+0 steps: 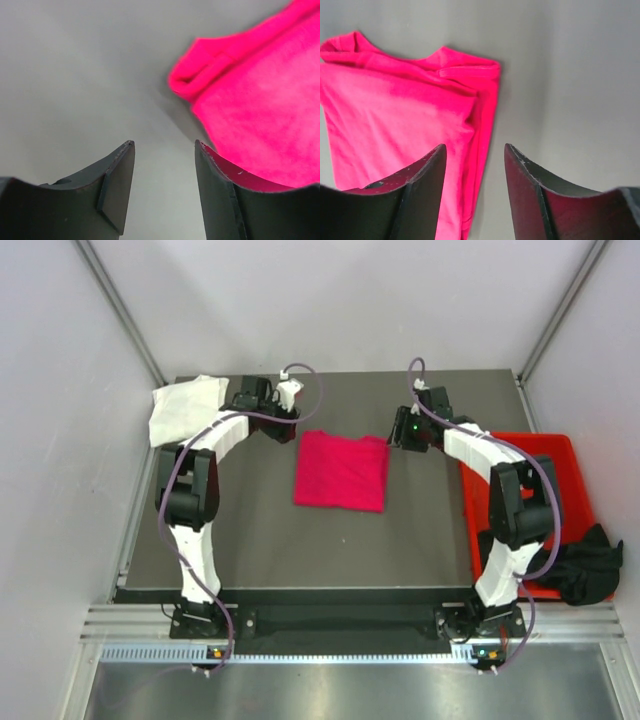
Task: Fold and stack the t-shirts
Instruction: Fold the tshirt
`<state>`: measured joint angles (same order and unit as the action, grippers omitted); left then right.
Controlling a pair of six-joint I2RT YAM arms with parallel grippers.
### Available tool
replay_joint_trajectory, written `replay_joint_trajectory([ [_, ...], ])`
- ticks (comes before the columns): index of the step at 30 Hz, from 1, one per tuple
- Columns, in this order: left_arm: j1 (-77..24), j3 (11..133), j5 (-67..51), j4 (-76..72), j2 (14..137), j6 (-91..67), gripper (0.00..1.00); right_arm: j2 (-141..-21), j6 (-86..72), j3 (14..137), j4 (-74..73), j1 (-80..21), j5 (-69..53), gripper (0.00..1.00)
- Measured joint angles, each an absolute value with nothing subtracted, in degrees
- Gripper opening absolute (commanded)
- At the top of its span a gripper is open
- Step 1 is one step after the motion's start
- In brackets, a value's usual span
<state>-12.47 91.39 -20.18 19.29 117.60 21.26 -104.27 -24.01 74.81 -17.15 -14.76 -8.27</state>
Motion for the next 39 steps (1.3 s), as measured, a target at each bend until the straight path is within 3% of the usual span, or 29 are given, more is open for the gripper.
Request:
replay_joint_trajectory([
  [6,-13.0,91.3,-25.7,19.7,119.9,20.6,0.56,-111.2,-22.0,77.7,-15.8,-15.7,-10.2,0.46],
  [12,-13.3,94.0,-29.3,19.7,124.0,19.7,0.53,-114.8,-21.5,78.9,-14.5,-15.9,-12.0,0.35],
  [16,-13.3,95.5,-30.1,19.7,126.4,19.0,0.4,-115.0,-21.5,79.6,-13.2,-16.0,-12.7,0.22],
  [18,-13.3,96.2,-30.8,19.7,127.4,18.5,0.29,-115.0,-21.4,80.1,-12.5,-16.0,-12.8,0.18],
  [22,-13.3,96.6,-32.5,19.7,128.0,17.5,0.05,-115.6,-21.1,81.4,-11.5,-16.0,-12.8,0.0],
  [23,-13.3,96.7,-32.9,19.6,128.0,17.1,0.01,-115.9,-21.1,81.7,-11.4,-16.0,-12.8,0.0],
  [33,-13.2,96.7,-34.7,18.9,127.9,15.1,0.0,-116.4,-21.2,81.8,-10.6,-16.0,-11.9,0.0],
  [39,-13.2,96.6,-36.6,18.6,126.1,13.4,0.0,-111.0,-22.8,75.6,-8.1,-16.0,-9.1,0.0],
])
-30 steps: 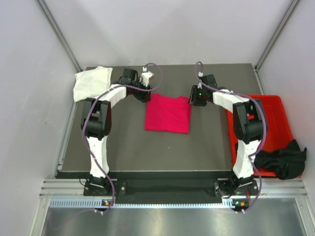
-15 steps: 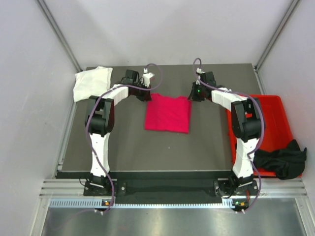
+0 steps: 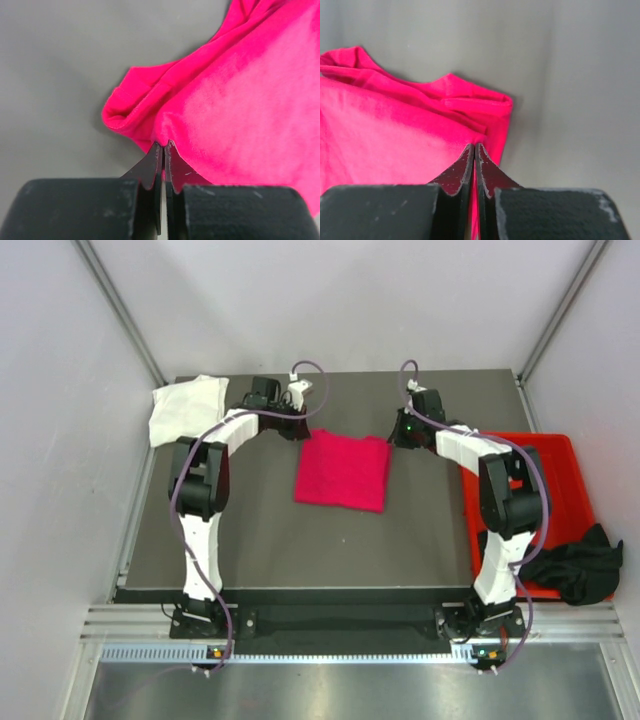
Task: Fold and stack the t-shirts
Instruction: Fold the tshirt
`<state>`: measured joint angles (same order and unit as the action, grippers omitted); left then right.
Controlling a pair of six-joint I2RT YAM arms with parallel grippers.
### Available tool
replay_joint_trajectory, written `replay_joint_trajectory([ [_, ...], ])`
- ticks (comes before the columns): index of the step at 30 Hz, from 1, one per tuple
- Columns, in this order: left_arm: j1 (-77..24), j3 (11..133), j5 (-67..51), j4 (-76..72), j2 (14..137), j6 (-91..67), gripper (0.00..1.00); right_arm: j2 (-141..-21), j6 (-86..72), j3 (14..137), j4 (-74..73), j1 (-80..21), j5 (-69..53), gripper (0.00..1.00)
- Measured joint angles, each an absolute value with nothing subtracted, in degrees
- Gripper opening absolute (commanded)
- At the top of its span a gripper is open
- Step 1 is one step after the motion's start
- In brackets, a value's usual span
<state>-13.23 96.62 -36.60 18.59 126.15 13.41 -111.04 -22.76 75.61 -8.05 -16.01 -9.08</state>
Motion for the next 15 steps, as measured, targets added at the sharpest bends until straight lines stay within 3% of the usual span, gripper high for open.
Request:
replay_joint_trajectory([
  [15,-14.4,97.2,-36.6,14.6,123.7,10.7,0.0,-108.2,-26.9,73.2,-5.1,-16.0,-2.9,0.0],
])
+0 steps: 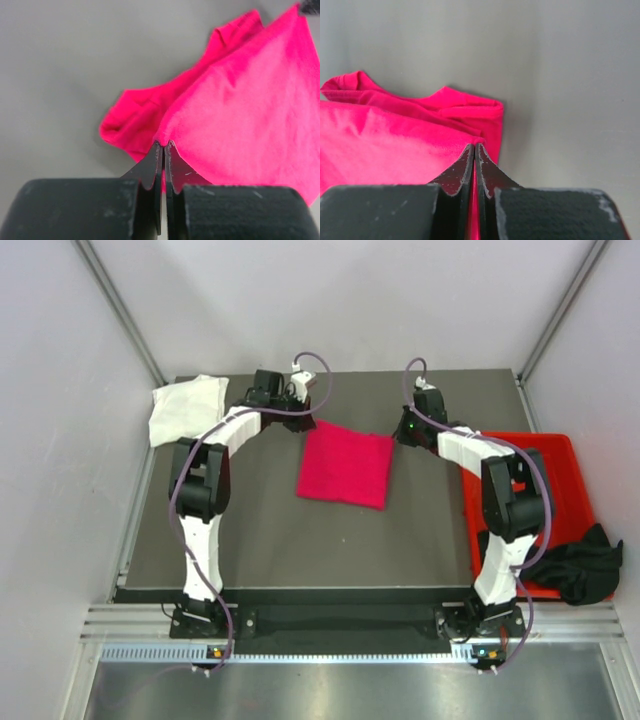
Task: Fold and stack the t-shirts
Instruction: Fold the tshirt
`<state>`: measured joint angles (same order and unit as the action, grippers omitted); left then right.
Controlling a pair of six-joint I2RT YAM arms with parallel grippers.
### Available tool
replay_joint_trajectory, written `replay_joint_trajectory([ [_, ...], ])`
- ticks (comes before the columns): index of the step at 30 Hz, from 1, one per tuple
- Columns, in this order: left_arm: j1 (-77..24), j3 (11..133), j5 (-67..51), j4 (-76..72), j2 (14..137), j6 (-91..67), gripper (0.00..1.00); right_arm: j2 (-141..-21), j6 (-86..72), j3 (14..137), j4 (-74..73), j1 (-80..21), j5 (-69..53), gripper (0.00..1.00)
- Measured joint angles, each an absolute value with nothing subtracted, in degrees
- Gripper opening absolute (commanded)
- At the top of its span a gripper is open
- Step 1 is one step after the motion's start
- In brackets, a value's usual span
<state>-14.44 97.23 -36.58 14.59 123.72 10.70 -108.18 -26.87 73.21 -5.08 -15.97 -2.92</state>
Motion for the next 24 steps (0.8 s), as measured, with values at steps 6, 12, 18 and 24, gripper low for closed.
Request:
replay_joint_trajectory([
  [6,-14.5,100.5,-33.7,13.6,127.6,10.5,0.11,-112.3,-27.1,77.0,-5.1,-15.8,-2.7,0.0],
  [12,-14.5,101.7,-29.9,13.8,131.9,9.5,0.57,-116.3,-27.4,78.9,-5.7,-15.1,-2.5,0.21],
  [18,-14.4,102.0,-24.8,14.0,131.7,6.8,0.69,-117.3,-27.1,80.6,-6.5,-14.5,-2.2,0.43],
  [24,-14.3,96.0,-23.3,13.6,127.0,1.7,0.71,-115.9,-26.6,79.5,-6.6,-14.5,-3.0,0.48],
])
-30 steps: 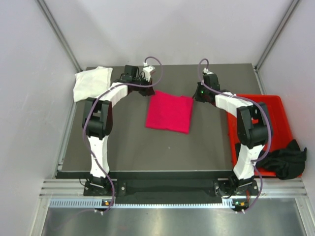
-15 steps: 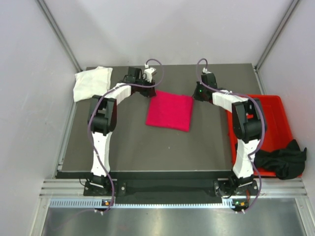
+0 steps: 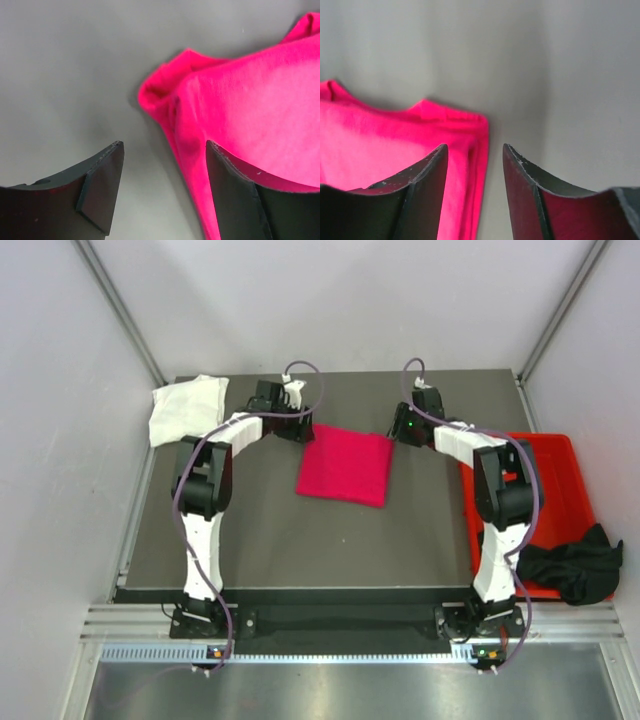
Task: Fold and stack the t-shirts
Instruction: Fold the tshirt, then neatly place the folded tshirt to the corner
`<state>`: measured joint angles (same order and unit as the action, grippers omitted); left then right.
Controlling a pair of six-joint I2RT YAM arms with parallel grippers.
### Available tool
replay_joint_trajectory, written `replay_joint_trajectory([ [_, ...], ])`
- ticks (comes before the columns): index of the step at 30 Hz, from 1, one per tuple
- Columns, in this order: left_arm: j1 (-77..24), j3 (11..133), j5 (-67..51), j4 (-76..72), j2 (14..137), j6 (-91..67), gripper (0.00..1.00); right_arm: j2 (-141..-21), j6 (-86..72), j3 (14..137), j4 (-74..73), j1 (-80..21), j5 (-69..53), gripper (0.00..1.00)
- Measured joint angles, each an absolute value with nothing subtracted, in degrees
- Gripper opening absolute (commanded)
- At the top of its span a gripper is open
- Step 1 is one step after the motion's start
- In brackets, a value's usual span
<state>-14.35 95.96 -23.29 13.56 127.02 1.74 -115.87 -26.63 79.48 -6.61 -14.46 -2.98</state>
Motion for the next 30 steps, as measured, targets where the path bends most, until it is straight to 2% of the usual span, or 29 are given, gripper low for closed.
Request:
replay_joint_trajectory([
  [6,-14.5,91.6,-24.3,12.8,125.7,-3.5,0.68,-108.7,-26.5,74.2,-6.8,-14.5,-3.6,0.5],
  [9,-14.8,91.6,-24.7,12.4,125.8,-5.5,0.59,-106.2,-26.5,73.1,-6.7,-14.5,-4.1,0.49],
  [10,-15.0,91.6,-25.0,12.2,126.0,-6.2,0.51,-105.4,-26.5,72.8,-6.6,-14.5,-4.3,0.5],
  [12,-15.4,91.8,-26.3,11.8,126.8,-7.7,0.44,-104.1,-26.5,72.0,-6.4,-14.5,-4.5,0.49],
  [13,-15.5,92.1,-27.2,11.3,127.3,-8.4,0.33,-103.4,-26.6,71.3,-6.4,-14.5,-4.6,0.49],
  [14,-15.6,92.4,-27.9,11.0,127.8,-9.3,0.27,-102.6,-26.6,70.5,-6.3,-14.5,-4.6,0.49],
  [17,-15.7,92.7,-30.2,9.6,129.1,-11.3,0.0,-100.5,-26.6,68.4,-6.4,-14.5,-4.6,0.49],
  [26,-13.7,92.7,-34.2,9.2,129.6,-13.7,0.0,-93.7,-26.5,64.5,-6.0,-14.1,-4.2,0.49],
  [30,-11.6,95.3,-33.6,13.8,129.7,-11.4,0.0,-90.8,-26.0,62.6,-5.9,-13.5,-3.4,0.49],
])
